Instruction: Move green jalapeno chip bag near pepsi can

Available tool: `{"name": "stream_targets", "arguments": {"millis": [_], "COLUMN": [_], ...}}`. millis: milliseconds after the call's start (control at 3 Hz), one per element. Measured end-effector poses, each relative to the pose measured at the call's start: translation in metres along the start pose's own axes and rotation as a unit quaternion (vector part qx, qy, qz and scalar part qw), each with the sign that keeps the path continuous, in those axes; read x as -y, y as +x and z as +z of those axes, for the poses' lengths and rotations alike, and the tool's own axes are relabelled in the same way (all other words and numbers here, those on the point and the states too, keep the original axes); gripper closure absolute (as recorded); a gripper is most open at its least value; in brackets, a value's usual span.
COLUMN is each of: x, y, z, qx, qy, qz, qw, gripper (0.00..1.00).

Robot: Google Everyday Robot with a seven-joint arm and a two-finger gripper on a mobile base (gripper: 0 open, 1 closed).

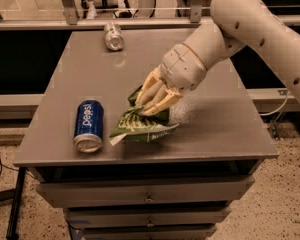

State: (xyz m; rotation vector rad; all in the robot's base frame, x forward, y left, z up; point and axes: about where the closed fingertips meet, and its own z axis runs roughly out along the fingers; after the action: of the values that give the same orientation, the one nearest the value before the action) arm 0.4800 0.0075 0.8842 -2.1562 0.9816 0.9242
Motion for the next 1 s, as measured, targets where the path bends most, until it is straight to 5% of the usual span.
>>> {"name": "stream_targets", "arguments": {"millis": [667, 1000], "x": [-0.004, 0.001], "y": [-0.004, 0.005], "z": [0.013, -0.004], "qx": [0.013, 0.002], "qy": [-0.008, 0.015], "qz": [-0.002, 0.015], "qw": [0.9999, 0.9998], "gripper": [0.00, 0.00]}}
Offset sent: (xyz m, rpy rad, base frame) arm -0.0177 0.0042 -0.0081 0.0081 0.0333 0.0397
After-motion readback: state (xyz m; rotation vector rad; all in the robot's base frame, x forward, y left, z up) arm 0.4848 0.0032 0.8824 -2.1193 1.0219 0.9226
